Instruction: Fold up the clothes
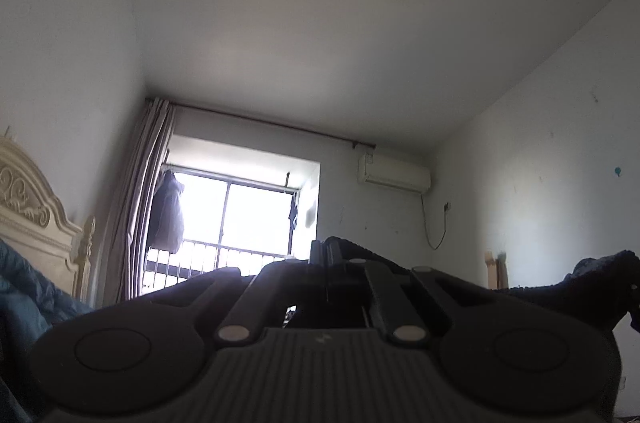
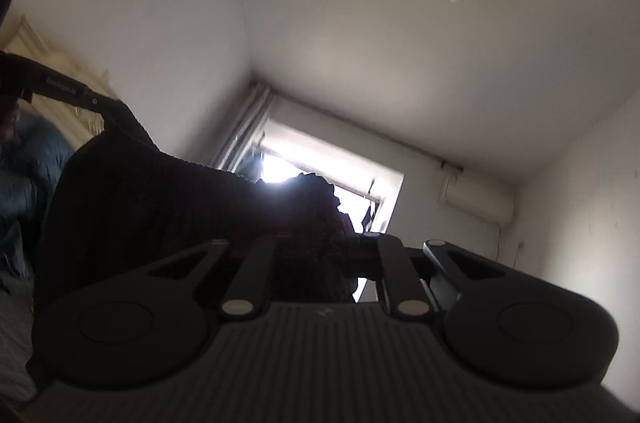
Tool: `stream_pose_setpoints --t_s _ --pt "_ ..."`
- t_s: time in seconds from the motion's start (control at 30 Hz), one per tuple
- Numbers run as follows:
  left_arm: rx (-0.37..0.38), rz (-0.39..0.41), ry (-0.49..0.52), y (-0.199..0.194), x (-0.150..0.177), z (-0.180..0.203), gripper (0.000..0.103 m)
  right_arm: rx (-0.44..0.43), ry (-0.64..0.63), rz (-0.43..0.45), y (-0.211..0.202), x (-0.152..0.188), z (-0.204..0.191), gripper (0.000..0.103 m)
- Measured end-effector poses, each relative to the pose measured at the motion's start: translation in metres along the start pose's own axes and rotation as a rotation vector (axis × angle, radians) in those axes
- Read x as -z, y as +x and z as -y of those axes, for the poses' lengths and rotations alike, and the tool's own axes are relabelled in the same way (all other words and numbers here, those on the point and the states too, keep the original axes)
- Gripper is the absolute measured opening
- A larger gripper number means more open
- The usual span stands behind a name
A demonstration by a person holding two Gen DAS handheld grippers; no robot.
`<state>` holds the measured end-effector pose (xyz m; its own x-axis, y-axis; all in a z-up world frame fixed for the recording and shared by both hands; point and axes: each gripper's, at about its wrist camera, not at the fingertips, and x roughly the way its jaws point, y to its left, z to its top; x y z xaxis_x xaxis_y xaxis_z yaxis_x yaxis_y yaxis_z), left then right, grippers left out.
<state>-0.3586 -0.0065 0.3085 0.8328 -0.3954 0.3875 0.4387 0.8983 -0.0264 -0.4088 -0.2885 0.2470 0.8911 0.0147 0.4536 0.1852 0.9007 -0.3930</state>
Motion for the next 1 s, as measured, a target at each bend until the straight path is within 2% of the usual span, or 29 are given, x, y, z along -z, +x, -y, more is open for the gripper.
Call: stream_pose_setpoints --t_s 0.13,0.27,0.37,0.47,0.6,0.73,0.93,1.0 --pt "0.008 0.043 0.038 -0.02 -0.023 0.019 0.002 0.012 -0.02 0.07 -0.023 -0.019 0.011 0.009" --pt "0.01 0.054 0.068 -0.025 -0.028 0.036 0.002 0.011 -0.024 0.08 -0.027 -0.017 0.02 0.009" --pt "-0.01 0.029 0.086 -0.01 -0.012 0.039 0.003 0.001 -0.009 0.042 -0.016 0.0 0.023 0.009" --pt "-0.046 -0.034 0.096 0.017 0.017 0.037 0.003 -0.019 0.005 -0.023 0.006 0.031 0.021 0.009" --pt "-0.091 -0.135 0.107 0.071 0.072 0.017 0.003 -0.033 -0.009 -0.13 0.059 0.086 0.01 0.009" --pt "-0.156 -0.271 0.101 0.143 0.147 -0.011 0.003 -0.053 -0.045 -0.254 0.129 0.152 -0.007 0.009" --pt "-0.208 -0.469 0.145 0.24 0.302 -0.055 0.003 -0.141 -0.12 -0.5 0.235 0.288 -0.056 0.009" --pt "-0.219 -0.563 0.134 0.253 0.364 -0.071 0.003 -0.177 -0.135 -0.583 0.258 0.34 -0.075 0.009"
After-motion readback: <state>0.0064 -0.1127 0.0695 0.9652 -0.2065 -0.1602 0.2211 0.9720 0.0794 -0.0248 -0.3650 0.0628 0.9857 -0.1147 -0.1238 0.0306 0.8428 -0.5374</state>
